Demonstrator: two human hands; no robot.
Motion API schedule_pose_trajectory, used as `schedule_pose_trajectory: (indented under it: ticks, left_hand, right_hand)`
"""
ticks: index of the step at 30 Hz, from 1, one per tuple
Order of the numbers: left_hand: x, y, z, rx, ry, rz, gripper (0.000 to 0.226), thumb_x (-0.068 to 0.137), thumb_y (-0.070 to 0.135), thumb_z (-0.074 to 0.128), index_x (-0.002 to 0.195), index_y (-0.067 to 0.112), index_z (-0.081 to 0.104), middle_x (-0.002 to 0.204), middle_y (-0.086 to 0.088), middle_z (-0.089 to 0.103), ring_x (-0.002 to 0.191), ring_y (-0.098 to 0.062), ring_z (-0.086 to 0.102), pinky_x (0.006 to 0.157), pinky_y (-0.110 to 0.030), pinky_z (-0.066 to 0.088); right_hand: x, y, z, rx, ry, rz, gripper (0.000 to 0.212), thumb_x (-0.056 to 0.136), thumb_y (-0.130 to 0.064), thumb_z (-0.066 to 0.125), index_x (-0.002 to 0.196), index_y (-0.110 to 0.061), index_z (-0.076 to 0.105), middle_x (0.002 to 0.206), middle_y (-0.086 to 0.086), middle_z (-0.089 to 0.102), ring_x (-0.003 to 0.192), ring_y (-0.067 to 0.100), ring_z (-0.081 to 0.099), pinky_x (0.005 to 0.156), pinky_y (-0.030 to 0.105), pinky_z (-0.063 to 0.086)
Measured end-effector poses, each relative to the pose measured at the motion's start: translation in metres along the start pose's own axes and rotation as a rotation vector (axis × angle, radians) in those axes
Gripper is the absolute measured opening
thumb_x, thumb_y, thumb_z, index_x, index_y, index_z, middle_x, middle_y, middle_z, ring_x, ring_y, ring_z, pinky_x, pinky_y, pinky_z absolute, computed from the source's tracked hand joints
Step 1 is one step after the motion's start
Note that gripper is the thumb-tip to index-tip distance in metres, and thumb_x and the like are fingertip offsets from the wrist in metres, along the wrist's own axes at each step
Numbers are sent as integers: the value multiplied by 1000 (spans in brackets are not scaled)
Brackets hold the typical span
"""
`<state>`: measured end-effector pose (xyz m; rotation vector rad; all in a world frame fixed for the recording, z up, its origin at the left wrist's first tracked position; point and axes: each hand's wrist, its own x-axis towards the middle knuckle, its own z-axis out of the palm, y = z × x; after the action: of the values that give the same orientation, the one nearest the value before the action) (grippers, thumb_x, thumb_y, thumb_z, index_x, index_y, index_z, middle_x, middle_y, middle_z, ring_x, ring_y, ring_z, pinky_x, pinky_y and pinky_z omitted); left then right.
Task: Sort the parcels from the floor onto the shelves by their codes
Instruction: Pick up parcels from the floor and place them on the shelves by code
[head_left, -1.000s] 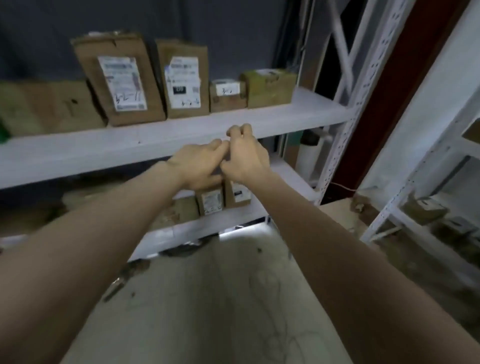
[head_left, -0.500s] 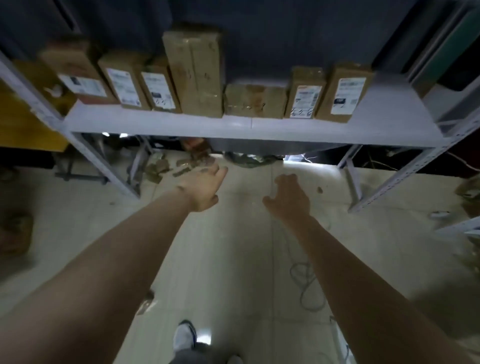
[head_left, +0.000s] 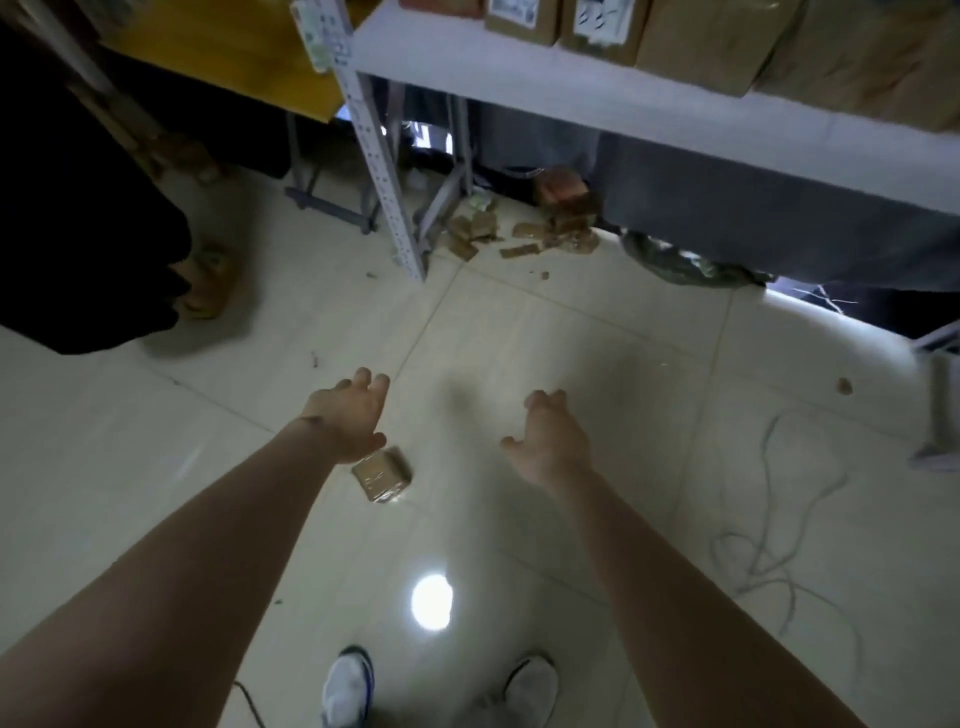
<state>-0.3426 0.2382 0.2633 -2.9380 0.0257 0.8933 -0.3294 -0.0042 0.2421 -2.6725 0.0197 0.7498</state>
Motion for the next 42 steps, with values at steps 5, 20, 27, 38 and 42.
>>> schedule_pose_trajectory:
  ticks: [5, 20, 27, 38, 42]
  left_hand:
    - [8, -69, 70, -36, -29, -84, 69, 90, 43, 61, 142, 12, 27, 139, -9, 38, 123, -27, 48, 88, -39, 49]
    - [107, -140, 283, -91, 7, 14, 51, 93, 28, 55, 136, 10, 33, 133, -12, 40, 120, -30, 48, 81, -39, 44]
    - [113, -169, 322, -131, -11, -13, 55, 93, 27, 55, 140, 11, 30, 134, -11, 39, 120, -30, 47, 78, -35, 40]
    - [76, -112, 124, -132, 122, 92, 54, 94, 31, 56, 138, 9, 33, 132, -11, 41, 119, -29, 49, 78, -37, 43]
    - [47, -65, 9, -85, 213, 195, 57, 94, 34, 57, 139, 10, 33, 132, -10, 41, 120, -29, 47, 83, -38, 45]
  right_hand:
    - [24, -52, 104, 16, -61, -31, 55, 85, -35, 65, 131, -13, 45, 133, 8, 40, 118, 28, 55, 91, 35, 50]
    - [170, -126, 459, -182, -228, -121, 99, 74, -48, 78, 151, -37, 15, 159, 0, 4, 143, 41, 16, 99, 66, 39]
    - [185, -102, 499, -311, 44, -167, 77, 80, -26, 76, 140, -32, 27, 140, 18, 35, 118, 32, 46, 87, 37, 51]
    - [143, -106, 244, 1036, 358, 124, 70, 61, -9, 88, 107, -26, 38, 101, 3, 65, 90, 21, 64, 73, 32, 56]
    - [92, -107, 103, 1355, 492, 77, 58, 71, -7, 82, 108, -21, 40, 99, 7, 63, 76, 18, 65, 62, 29, 56]
